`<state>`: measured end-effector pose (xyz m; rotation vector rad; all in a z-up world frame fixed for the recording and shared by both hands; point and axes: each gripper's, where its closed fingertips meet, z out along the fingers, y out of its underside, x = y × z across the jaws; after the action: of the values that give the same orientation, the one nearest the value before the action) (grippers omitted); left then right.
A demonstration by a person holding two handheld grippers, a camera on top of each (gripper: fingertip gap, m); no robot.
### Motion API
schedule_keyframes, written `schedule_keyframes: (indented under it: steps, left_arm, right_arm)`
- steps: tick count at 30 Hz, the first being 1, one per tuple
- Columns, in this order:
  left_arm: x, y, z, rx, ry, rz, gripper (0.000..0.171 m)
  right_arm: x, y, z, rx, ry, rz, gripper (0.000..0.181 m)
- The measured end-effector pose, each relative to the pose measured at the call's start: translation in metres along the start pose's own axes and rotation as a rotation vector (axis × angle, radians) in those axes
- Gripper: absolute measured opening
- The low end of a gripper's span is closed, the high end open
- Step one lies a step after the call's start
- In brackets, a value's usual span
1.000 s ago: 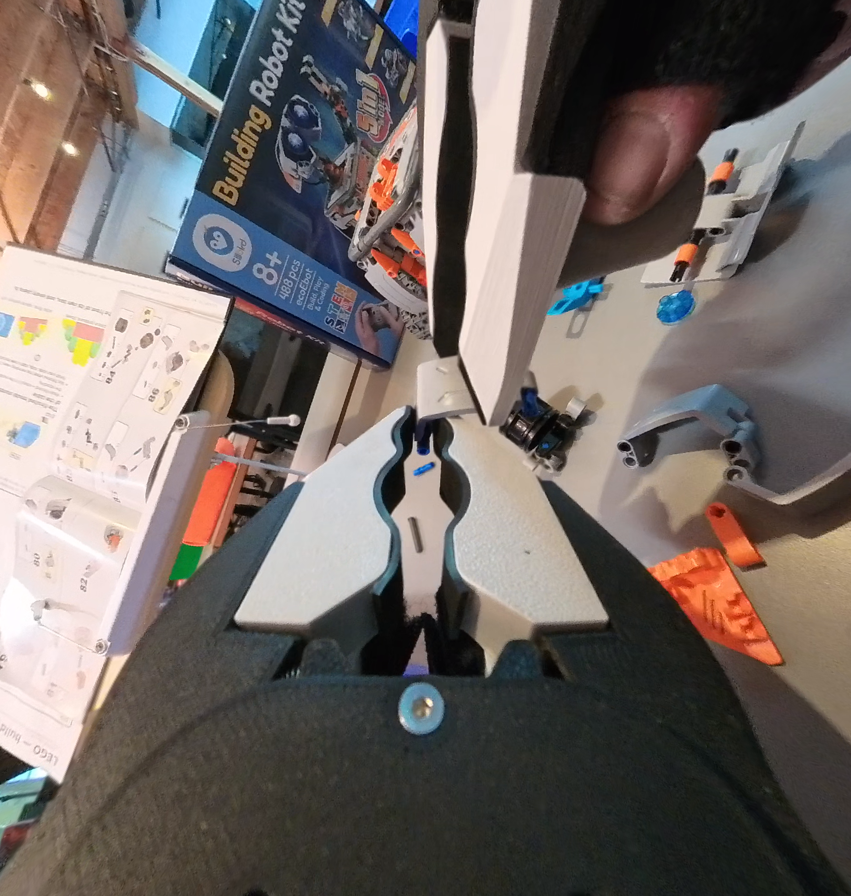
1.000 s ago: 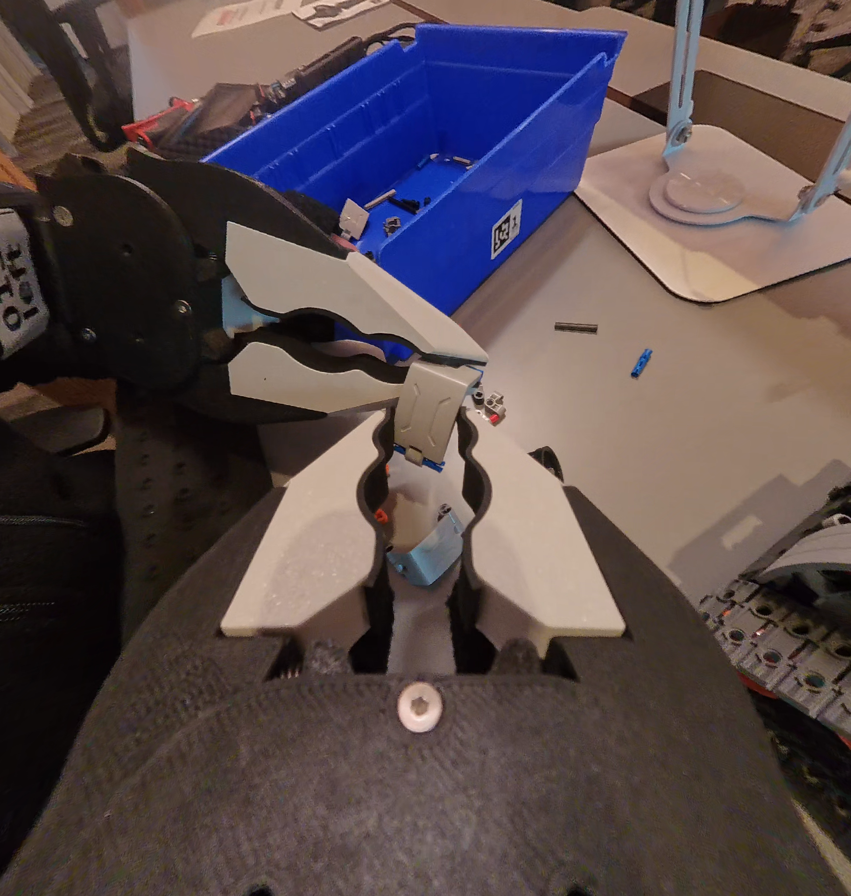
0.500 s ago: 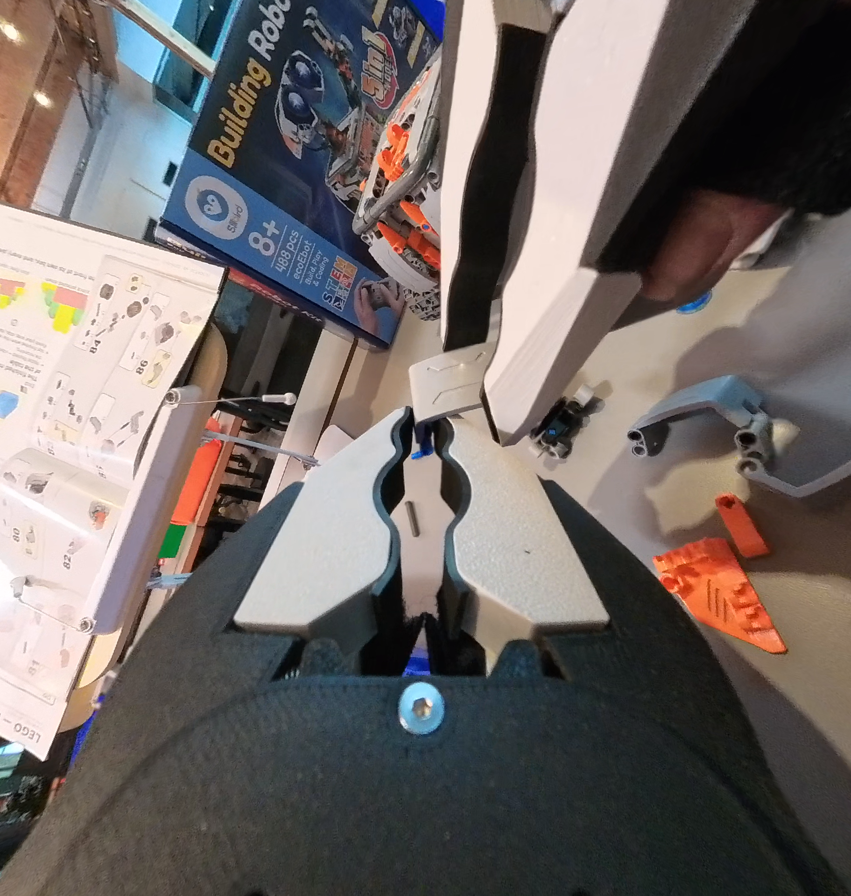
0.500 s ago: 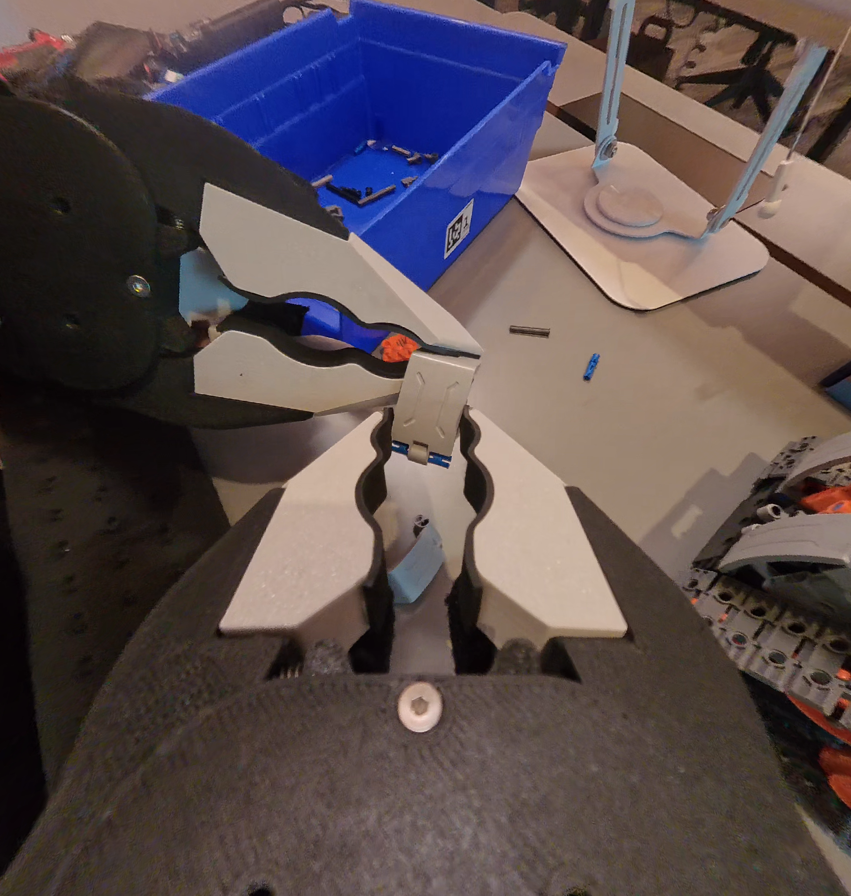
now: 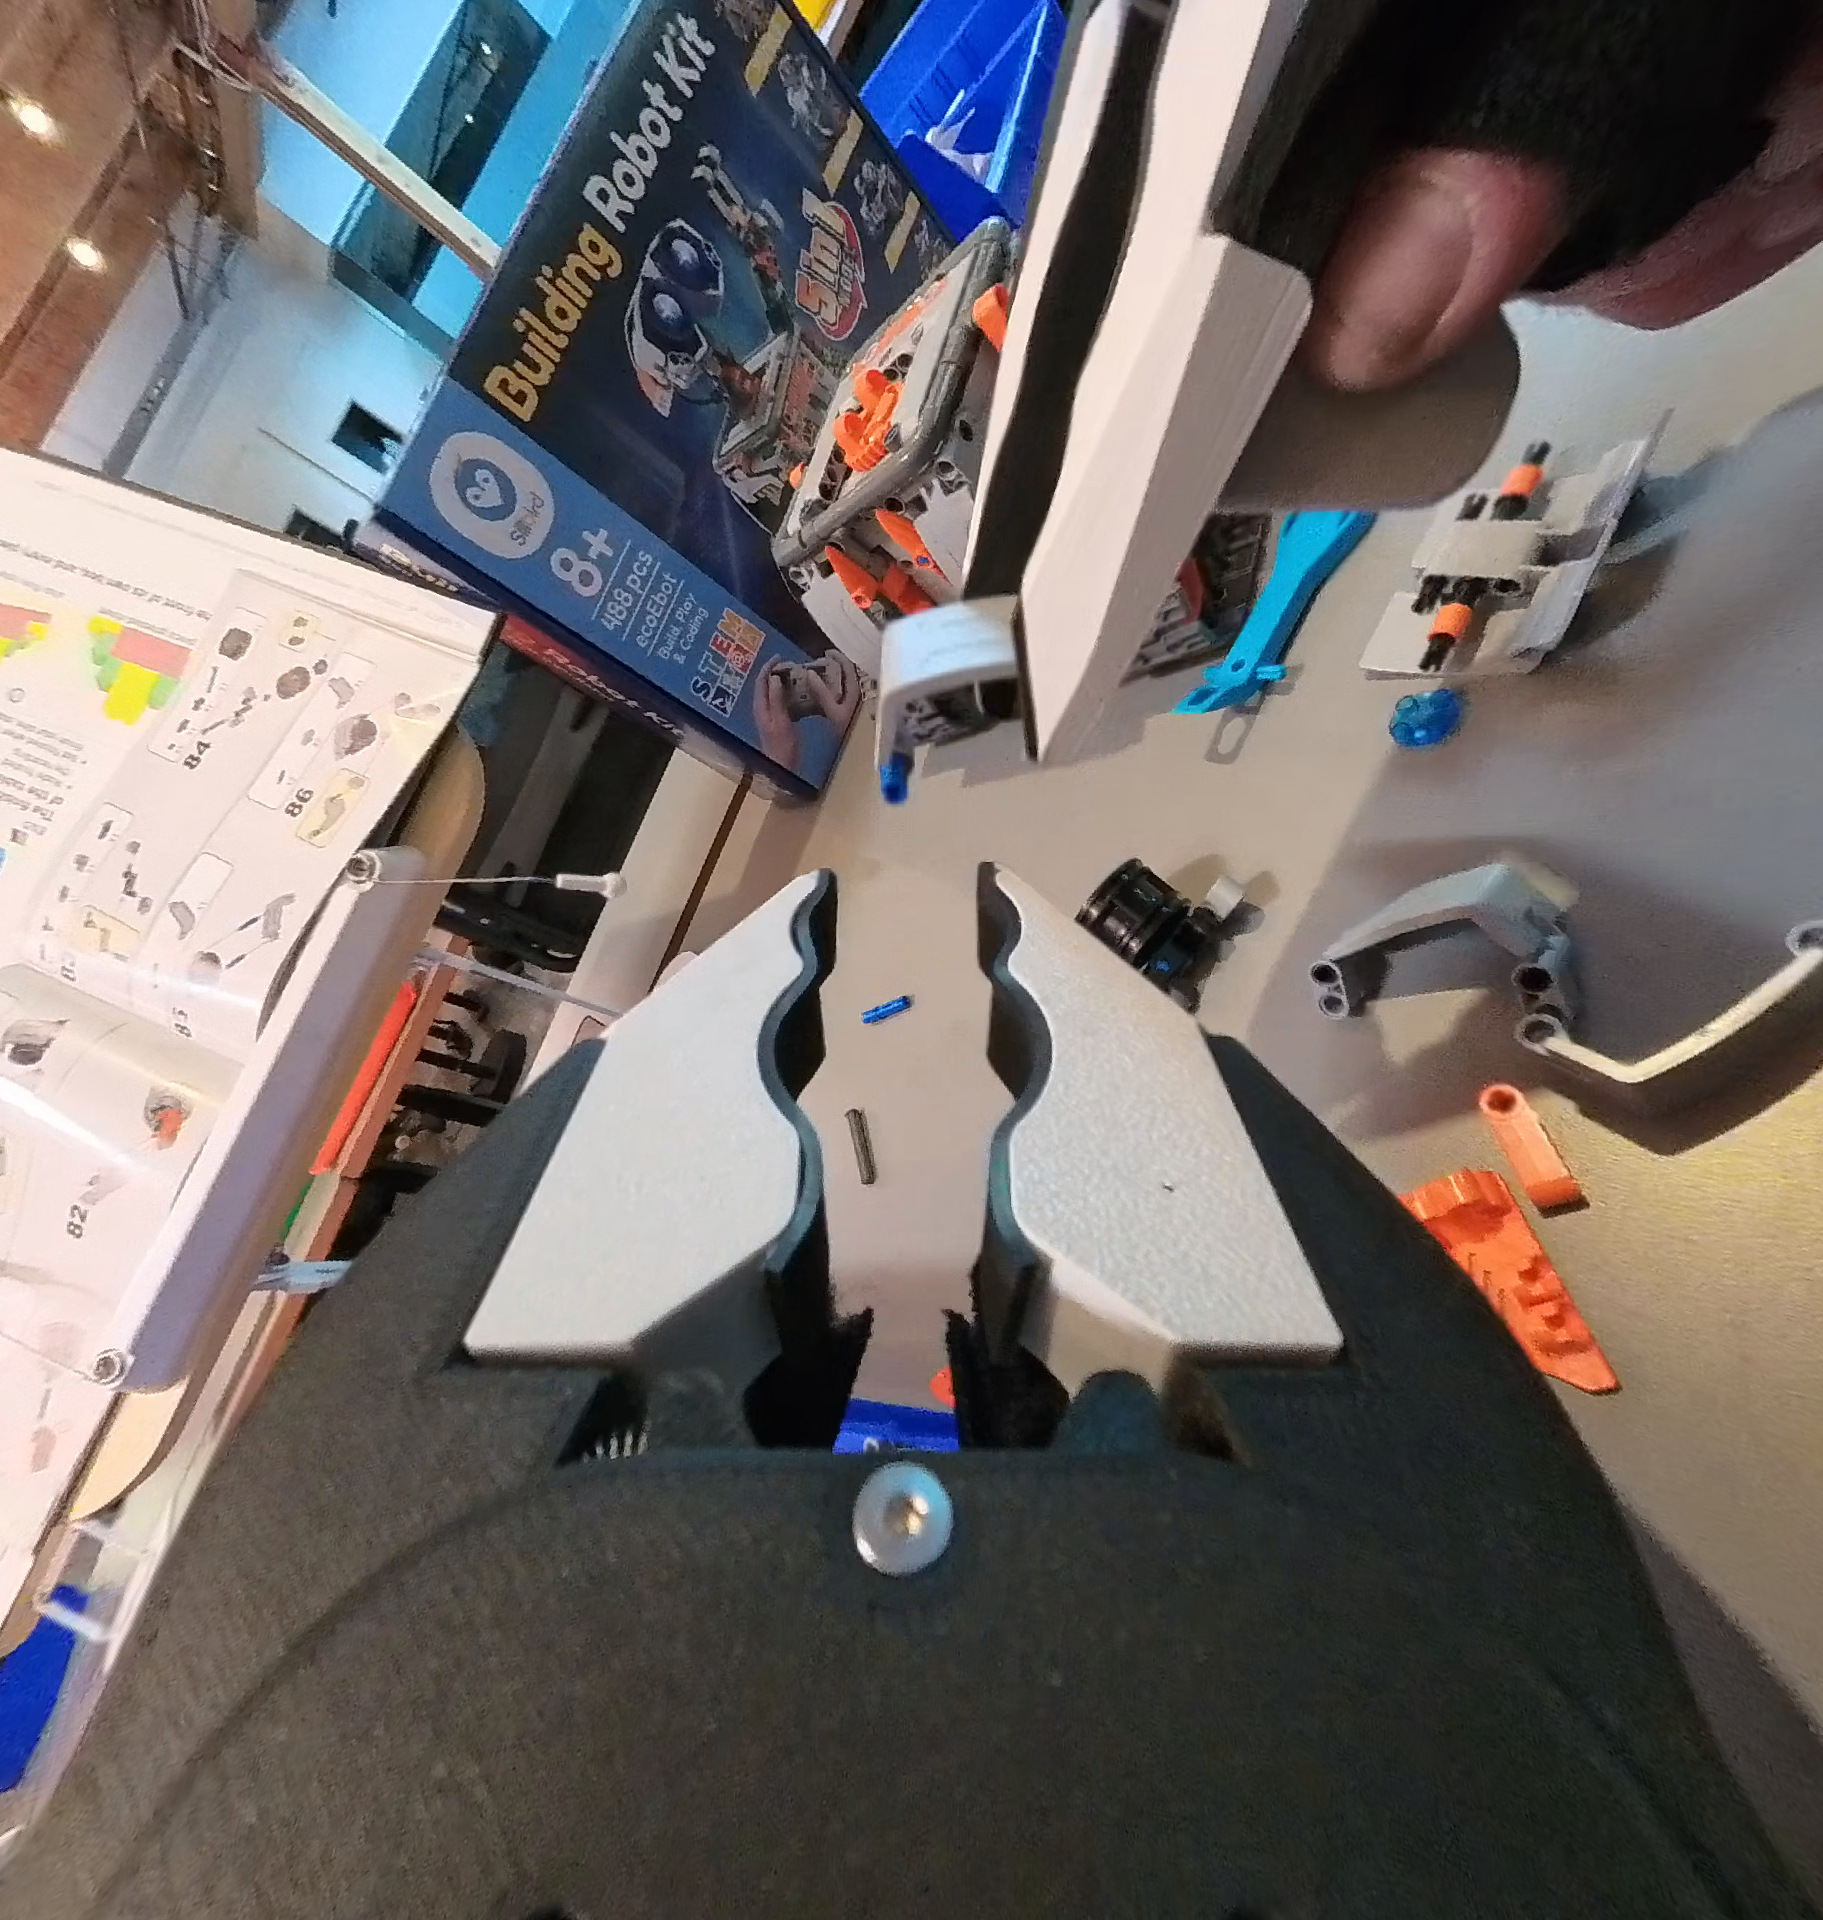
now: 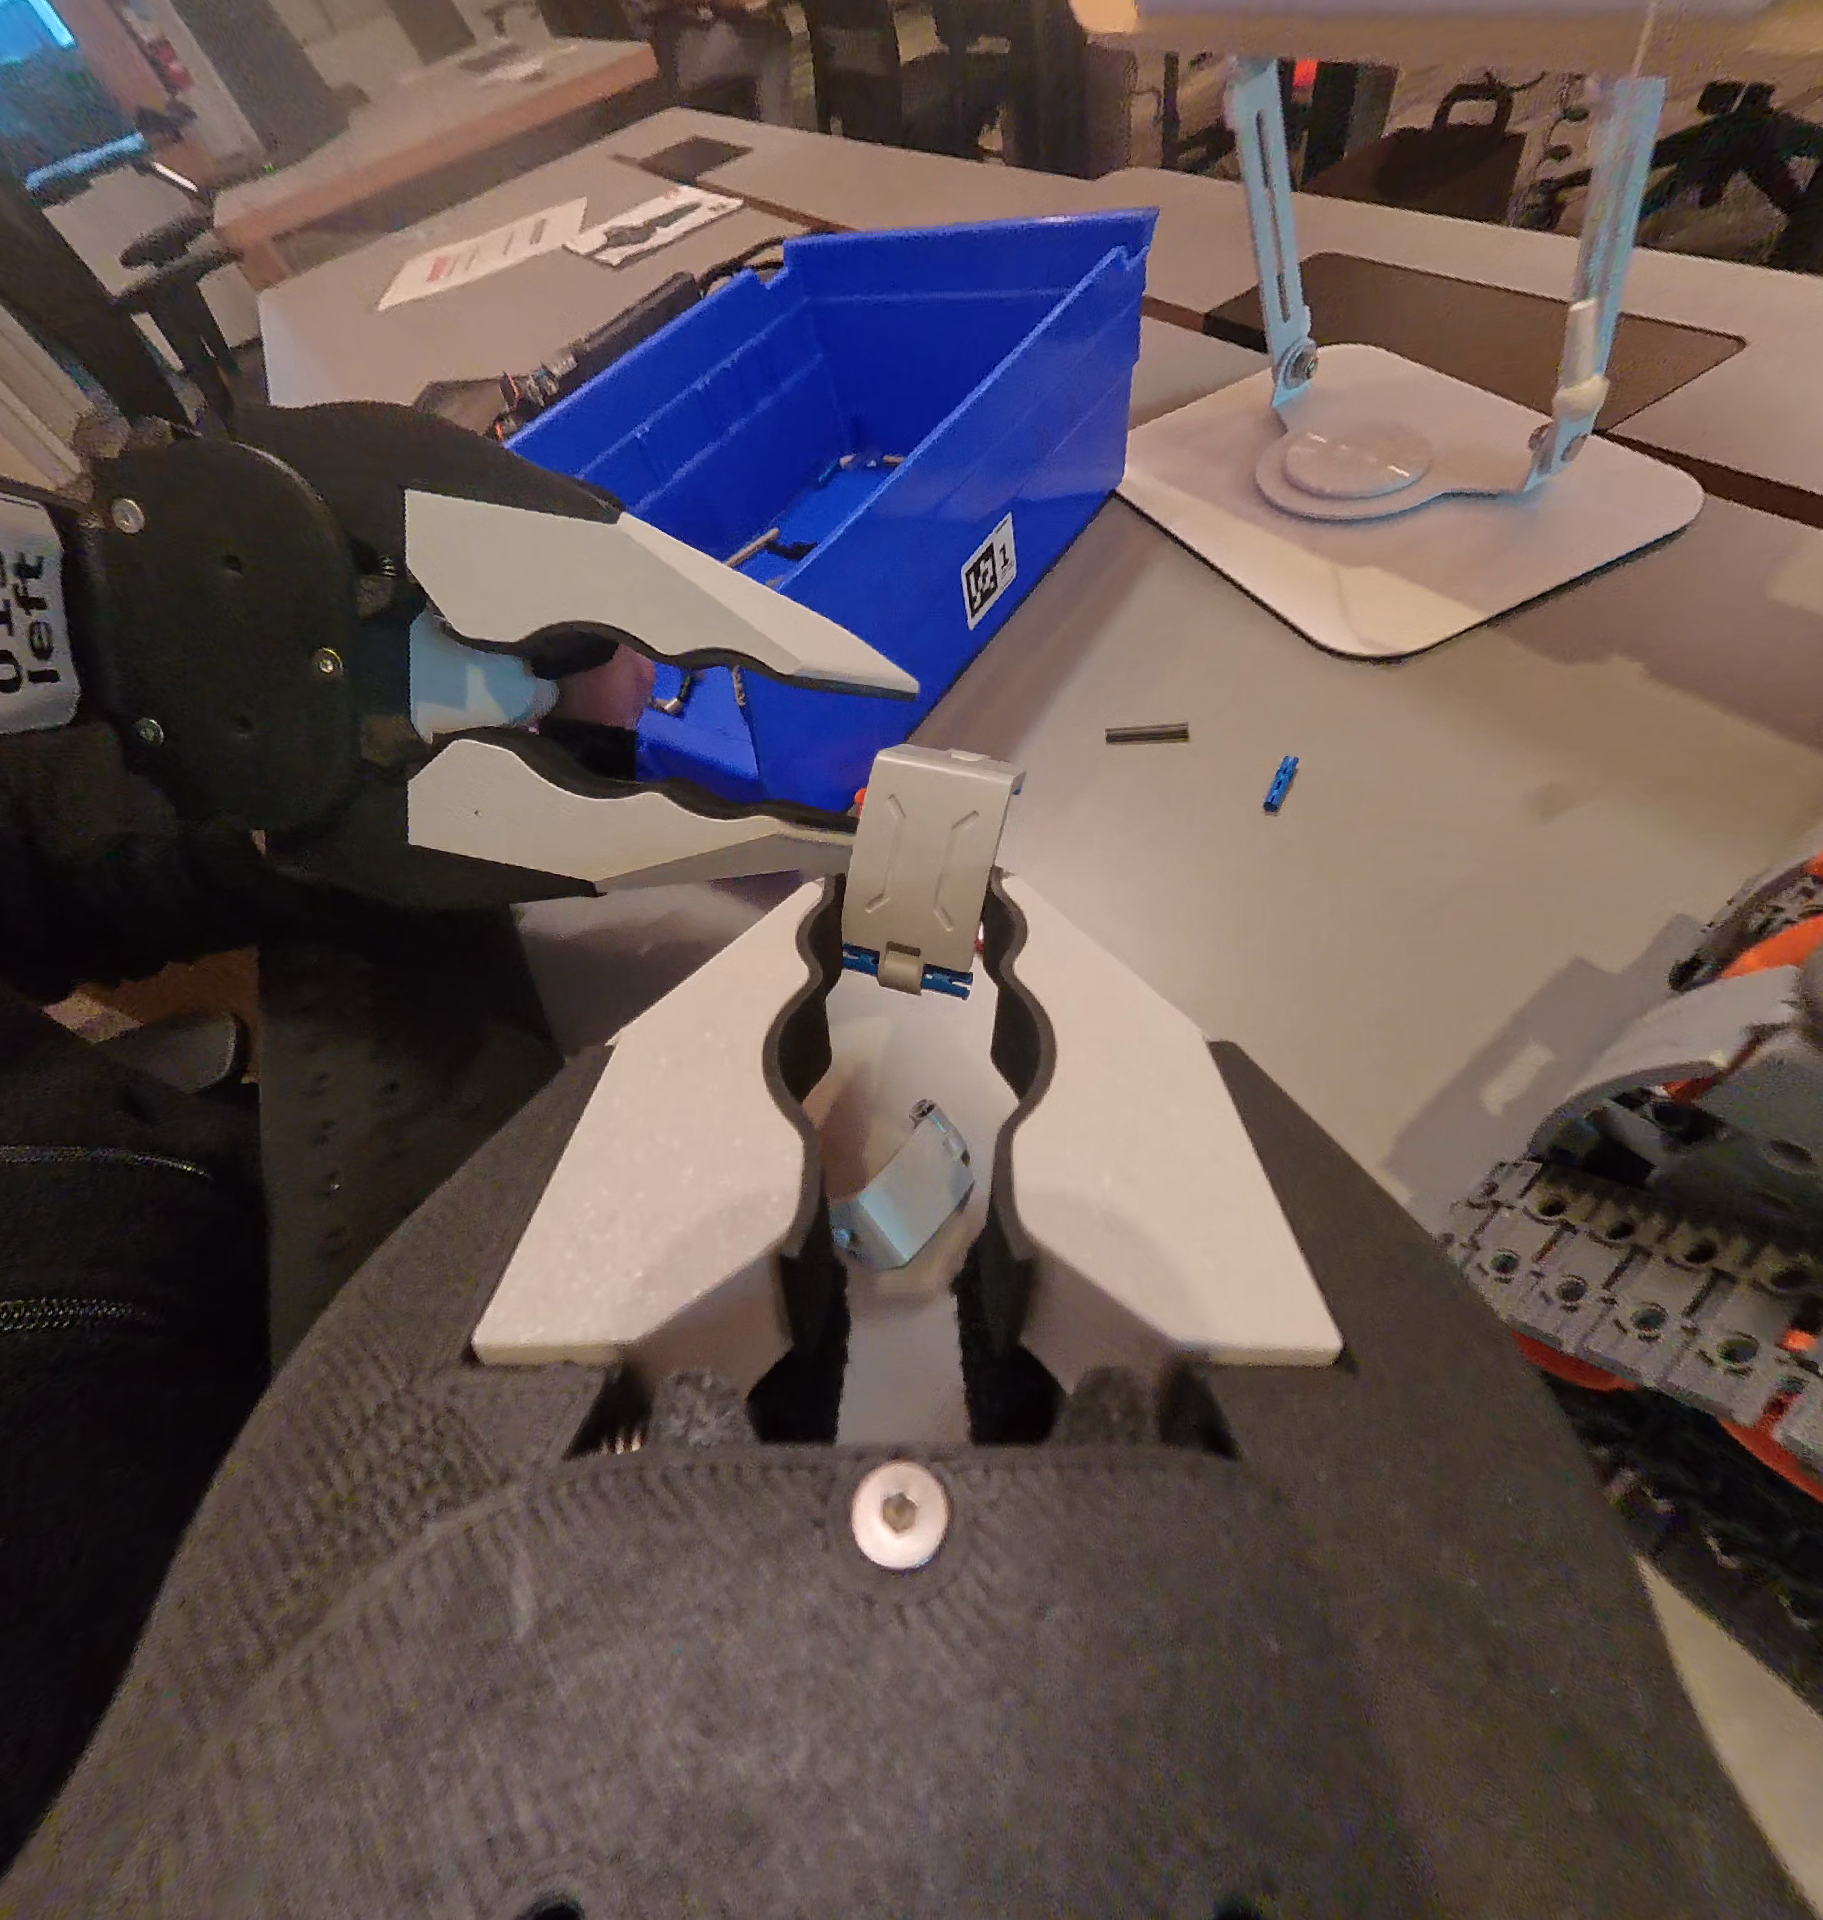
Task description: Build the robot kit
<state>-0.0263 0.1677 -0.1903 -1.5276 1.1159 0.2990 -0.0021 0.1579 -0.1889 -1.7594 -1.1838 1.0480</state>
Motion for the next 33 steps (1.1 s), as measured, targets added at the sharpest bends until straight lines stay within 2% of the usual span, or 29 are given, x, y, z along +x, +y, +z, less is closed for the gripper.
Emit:
schedule_keyframes:
  steps: [13, 24, 33]
  left_arm:
    - [0.006, 0.010, 0.002, -0.019, 0.082, -0.070, 0.030]
    - [0.008, 0.019, 0.003, -0.037, 0.167, -0.124, 0.032]
    - [0.018, 0.019, 0.003, -0.047, 0.216, -0.112, 0.031]
  right_arm:
    - [0.019, 0.000, -0.016, 0.054, -0.020, 0.083, 0.024]
    - [0.025, 0.012, -0.036, 0.059, -0.005, 0.159, 0.025]
    - [0.018, 0.006, -0.055, 0.271, -0.293, 0.466, 0.024]
